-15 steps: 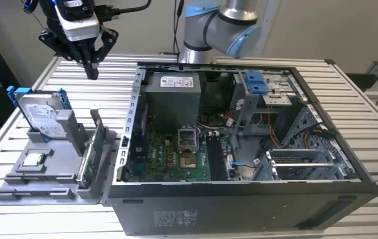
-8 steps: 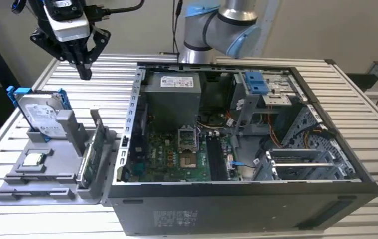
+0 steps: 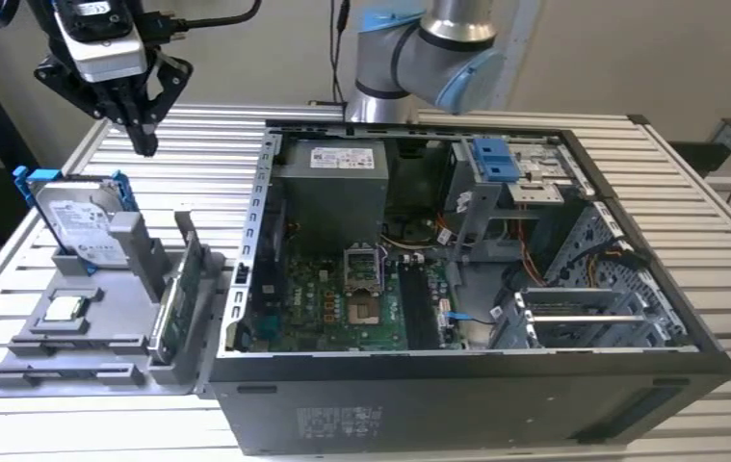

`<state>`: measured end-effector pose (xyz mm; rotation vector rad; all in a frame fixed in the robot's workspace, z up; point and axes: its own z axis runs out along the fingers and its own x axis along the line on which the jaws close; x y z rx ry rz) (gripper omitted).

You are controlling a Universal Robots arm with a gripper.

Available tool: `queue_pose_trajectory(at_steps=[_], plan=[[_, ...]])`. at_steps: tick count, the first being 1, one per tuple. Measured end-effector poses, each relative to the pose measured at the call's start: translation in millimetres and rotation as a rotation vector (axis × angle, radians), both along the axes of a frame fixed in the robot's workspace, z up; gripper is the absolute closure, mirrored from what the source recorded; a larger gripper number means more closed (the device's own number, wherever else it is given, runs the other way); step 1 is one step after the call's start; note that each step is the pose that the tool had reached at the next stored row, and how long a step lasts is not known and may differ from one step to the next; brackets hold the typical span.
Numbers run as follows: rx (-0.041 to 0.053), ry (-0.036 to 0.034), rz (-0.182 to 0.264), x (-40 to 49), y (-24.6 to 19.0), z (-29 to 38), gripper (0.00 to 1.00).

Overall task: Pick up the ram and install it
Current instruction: 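Reach for the ram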

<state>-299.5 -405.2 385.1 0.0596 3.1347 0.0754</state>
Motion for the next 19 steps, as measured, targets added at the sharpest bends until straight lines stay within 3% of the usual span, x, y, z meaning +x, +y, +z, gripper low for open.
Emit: queue_pose_trajectory(at_steps=[9, 19], plan=[[0.0000, 0.0038, 0.001, -25.0, -0.1, -0.6, 0.89], [0.0000, 0.0065, 0.002, -43.2, -0.1, -1.7, 0.89]])
